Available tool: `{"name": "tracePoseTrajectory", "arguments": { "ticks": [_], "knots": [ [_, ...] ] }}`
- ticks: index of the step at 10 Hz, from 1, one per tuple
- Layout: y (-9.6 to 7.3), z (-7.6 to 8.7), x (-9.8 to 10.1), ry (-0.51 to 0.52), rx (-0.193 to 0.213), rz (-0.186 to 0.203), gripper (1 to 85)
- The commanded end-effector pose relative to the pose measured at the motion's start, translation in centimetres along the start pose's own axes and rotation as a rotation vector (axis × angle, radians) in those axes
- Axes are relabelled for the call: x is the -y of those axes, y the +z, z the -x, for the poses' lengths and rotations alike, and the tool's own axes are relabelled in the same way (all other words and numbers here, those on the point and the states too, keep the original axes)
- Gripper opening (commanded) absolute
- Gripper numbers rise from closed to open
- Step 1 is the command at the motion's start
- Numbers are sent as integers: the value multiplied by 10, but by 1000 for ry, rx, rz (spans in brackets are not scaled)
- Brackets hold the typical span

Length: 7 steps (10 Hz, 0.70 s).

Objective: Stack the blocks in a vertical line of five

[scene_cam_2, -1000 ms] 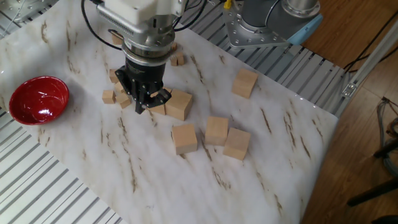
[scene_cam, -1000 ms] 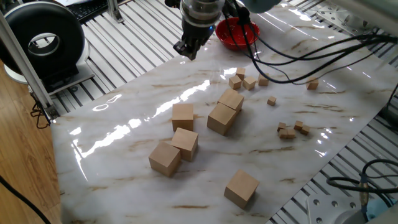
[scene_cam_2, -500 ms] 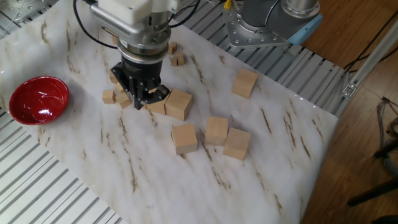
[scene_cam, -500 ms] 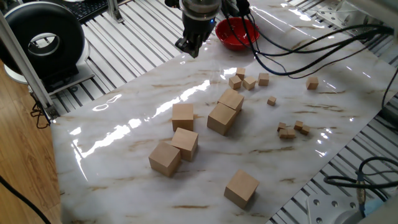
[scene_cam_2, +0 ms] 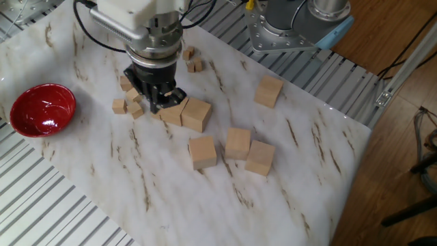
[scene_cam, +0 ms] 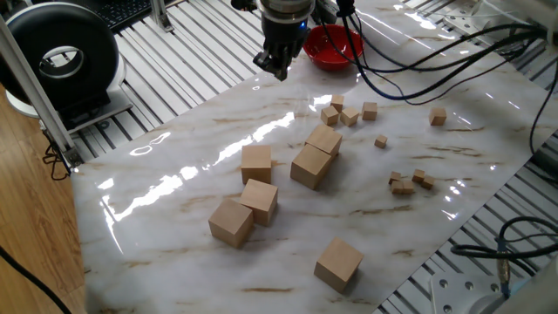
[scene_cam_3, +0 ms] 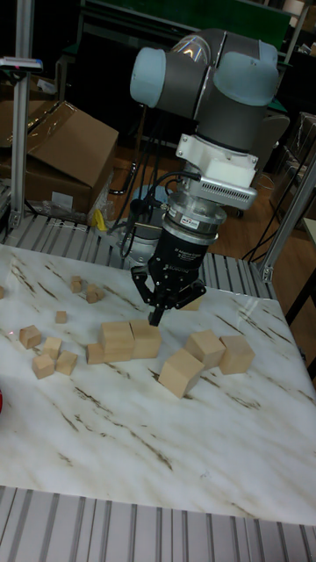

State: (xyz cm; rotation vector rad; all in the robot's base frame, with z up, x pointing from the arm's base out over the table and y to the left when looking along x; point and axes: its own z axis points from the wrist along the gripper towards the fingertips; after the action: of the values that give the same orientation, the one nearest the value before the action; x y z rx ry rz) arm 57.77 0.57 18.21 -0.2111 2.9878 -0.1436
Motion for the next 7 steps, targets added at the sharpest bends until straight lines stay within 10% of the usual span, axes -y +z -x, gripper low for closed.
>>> {"name": "tracePoseTrajectory", "arguments": {
  "ticks": [1,3,5,7],
  "knots": [
    [11,6,7,-49,-15,-3,10],
    [17,37,18,-1,82,-40,10],
    [24,23,17,10,27,7,10],
    [20,28,37,-47,45,-73,10]
  ]
}}
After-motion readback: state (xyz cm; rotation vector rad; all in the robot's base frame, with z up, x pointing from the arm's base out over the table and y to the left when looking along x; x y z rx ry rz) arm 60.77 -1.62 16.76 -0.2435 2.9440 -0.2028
